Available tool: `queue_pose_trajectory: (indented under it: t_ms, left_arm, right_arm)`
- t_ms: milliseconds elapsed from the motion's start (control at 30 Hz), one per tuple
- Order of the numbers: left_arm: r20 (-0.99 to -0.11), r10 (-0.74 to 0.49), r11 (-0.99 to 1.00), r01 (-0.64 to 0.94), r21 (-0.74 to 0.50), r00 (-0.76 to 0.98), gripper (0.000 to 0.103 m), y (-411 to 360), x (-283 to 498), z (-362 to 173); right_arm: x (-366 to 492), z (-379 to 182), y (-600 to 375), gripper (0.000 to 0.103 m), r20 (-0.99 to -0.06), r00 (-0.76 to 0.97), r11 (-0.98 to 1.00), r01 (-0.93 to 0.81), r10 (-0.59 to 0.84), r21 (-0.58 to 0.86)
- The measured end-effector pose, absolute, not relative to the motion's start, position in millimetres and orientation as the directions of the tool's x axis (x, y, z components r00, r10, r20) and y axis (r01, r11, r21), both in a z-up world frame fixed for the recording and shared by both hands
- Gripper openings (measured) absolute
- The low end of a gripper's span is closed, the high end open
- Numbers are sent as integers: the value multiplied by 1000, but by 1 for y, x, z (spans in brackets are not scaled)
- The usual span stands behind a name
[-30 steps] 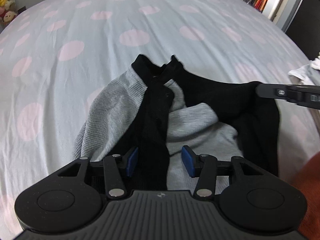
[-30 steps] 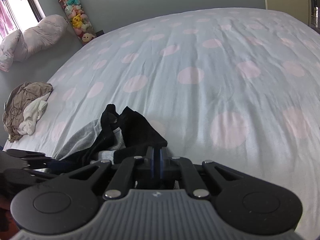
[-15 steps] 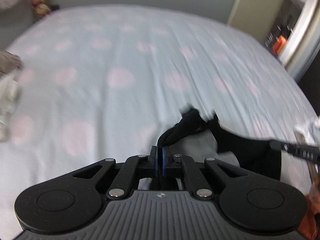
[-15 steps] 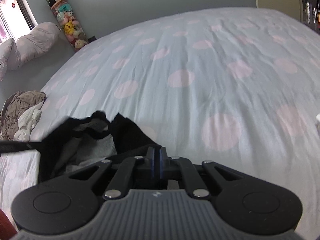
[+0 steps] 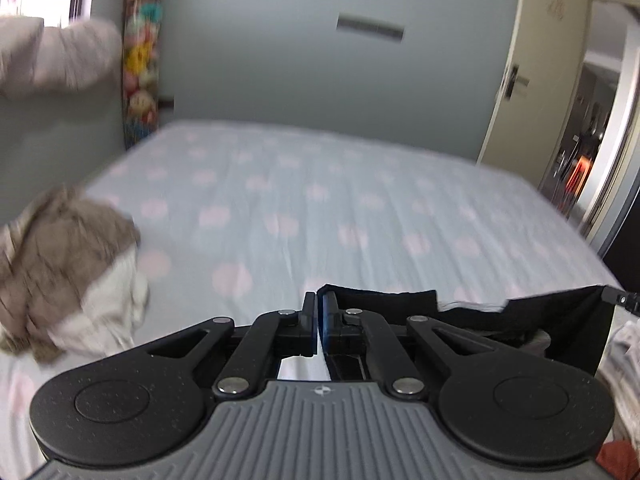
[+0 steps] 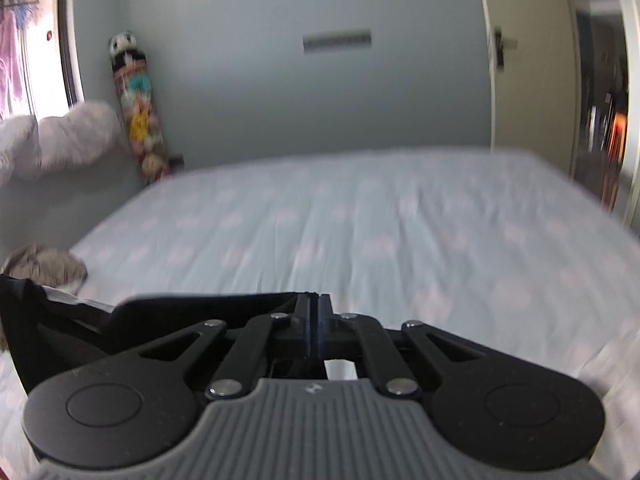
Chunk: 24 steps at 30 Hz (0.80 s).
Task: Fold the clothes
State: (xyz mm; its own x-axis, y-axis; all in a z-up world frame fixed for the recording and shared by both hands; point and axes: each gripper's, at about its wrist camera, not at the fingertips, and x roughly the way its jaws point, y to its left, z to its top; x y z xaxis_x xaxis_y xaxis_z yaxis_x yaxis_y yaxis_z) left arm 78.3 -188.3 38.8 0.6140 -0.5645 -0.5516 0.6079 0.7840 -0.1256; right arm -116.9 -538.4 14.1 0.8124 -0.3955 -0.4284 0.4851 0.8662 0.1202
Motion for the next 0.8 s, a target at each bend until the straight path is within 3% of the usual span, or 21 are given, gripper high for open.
queue_pose_trajectory:
  t_ms: [500, 667, 800]
  left_arm:
    - [-157, -678, 733, 678, -58, 718, 1, -144, -4, 203]
    - [-52, -707, 707, 707, -20, 705, 1, -132, -42, 234]
    - [-17, -721, 693, 721, 5, 693, 0, -124, -63, 241]
  right_arm:
    - [-219, 189, -479, 4, -6, 855, 855, 518, -518, -6]
    - [-255, 213, -460, 4, 52, 862, 863, 506, -505, -11]
    - [-279, 218, -451, 4, 62, 872, 873, 487, -486, -8]
